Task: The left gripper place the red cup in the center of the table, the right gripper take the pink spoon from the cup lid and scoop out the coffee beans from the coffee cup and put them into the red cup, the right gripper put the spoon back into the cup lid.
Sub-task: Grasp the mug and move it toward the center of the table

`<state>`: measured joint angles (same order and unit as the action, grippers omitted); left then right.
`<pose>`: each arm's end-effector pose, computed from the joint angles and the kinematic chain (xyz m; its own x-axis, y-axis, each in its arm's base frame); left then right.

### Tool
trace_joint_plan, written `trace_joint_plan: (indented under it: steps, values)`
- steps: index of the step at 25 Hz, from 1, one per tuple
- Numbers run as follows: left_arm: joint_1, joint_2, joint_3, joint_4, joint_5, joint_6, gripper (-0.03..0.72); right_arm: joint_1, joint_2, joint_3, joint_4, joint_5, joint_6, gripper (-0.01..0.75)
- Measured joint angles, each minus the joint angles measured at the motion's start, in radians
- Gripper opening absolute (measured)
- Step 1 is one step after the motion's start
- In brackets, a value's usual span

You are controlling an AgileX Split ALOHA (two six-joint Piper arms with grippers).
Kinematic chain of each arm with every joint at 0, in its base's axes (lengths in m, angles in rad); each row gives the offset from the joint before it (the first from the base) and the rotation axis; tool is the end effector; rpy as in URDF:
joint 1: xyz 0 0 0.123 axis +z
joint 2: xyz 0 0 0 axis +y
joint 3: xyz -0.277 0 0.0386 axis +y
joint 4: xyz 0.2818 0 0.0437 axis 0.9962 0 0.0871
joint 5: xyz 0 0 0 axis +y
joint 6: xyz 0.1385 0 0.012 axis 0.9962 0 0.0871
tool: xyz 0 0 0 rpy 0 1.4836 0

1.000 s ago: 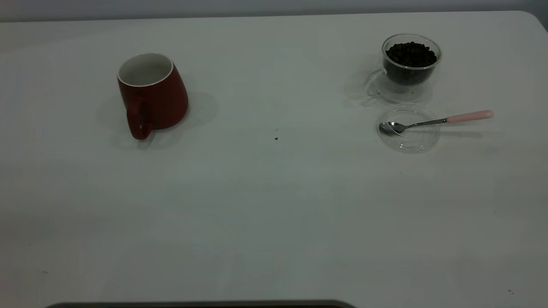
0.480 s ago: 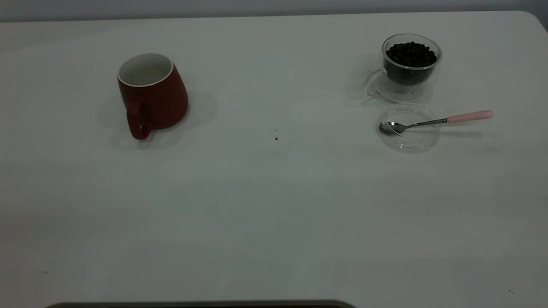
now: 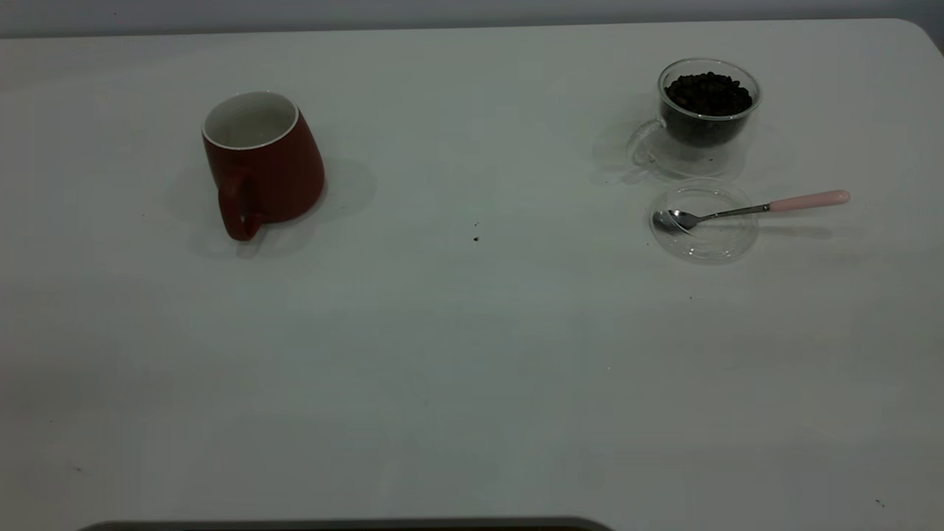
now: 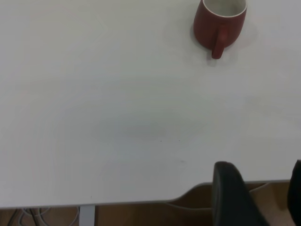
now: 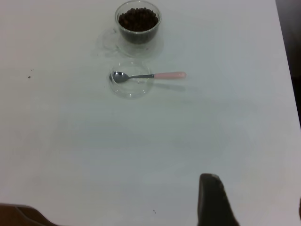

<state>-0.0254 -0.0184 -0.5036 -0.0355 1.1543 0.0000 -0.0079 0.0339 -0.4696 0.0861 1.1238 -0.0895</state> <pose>0.0635 -0.0061 0.2628 -0.5188 -0.0012 -0.8549 0.0457 0.9985 -0.0291 0.0760 0.0102 0.2512 -0.5605 -0.0476 -0.8268 -0.0855 0.9963 0.0006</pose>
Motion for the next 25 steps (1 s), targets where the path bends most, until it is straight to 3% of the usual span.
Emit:
trace_joint_plan:
  steps: [20, 25]
  values:
    - [0.0, 0.001, 0.01, 0.0, -0.026, -0.061, 0.345, 0.0, 0.0, 0.0, 0.0, 0.0, 0.0, 0.465]
    - [0.0, 0.146, 0.01, 0.0, -0.035, -0.085, 0.341, 0.0, 0.0, 0.0, 0.0, 0.0, 0.0, 0.465]
